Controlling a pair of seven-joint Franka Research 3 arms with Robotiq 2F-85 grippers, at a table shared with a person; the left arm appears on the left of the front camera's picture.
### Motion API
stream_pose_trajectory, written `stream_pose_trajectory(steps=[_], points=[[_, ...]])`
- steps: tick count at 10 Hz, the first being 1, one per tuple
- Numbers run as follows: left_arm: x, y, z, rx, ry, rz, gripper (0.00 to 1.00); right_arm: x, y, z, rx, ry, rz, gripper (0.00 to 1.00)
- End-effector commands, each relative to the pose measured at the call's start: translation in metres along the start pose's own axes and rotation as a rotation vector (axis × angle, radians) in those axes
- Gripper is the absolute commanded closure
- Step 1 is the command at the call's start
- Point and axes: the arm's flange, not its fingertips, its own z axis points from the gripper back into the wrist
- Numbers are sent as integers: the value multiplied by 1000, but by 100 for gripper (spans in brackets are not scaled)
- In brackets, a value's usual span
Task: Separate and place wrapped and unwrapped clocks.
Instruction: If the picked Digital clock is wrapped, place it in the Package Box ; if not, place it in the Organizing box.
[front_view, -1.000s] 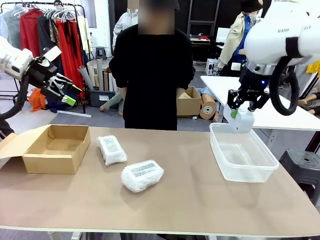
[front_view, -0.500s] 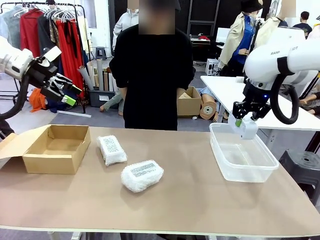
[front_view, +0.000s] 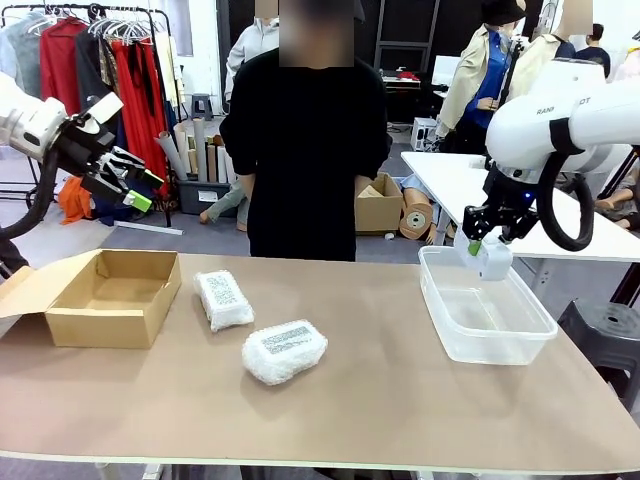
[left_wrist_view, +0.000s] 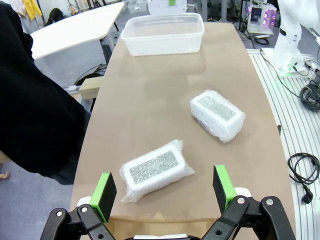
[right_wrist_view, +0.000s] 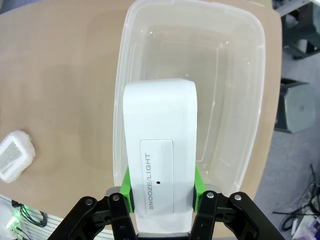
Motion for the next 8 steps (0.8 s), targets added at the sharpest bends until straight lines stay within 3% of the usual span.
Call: stream_pose_trajectory(steps=[1,7,8], points=[[1,-2,2,0,4,-3,0,-1,-2,3,-1,-2,-2,100],[1,-2,2,0,4,-3,0,0,0,0,0,0,0,100],[1,-2,2,0,4,-3,0,3,-2,-20,-33,-16,-32,100]])
